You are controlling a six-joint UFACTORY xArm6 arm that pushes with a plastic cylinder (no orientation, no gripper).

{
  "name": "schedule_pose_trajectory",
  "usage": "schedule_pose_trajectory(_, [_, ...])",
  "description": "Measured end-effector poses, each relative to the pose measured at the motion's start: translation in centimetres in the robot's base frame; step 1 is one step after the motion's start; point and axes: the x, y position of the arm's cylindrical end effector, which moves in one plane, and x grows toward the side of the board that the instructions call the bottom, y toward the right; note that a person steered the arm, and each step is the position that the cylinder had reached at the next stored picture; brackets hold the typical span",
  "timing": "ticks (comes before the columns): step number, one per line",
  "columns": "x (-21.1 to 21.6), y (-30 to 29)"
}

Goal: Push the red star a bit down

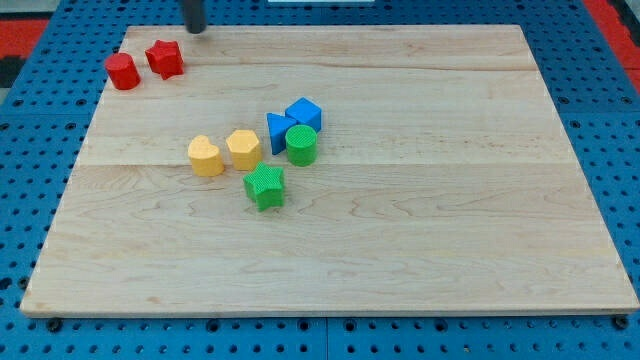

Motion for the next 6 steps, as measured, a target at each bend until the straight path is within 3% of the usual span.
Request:
schedule_pose_trajectory(1, [0.1,-5.0])
schedule_pose_trajectory(2, [2.8,-2.8])
schedule_pose_trajectory(3, [6.5,3.6])
schedule_pose_trajectory(5, [12.0,5.5])
schedule_pose_trajectory(6, [8.1,4.5])
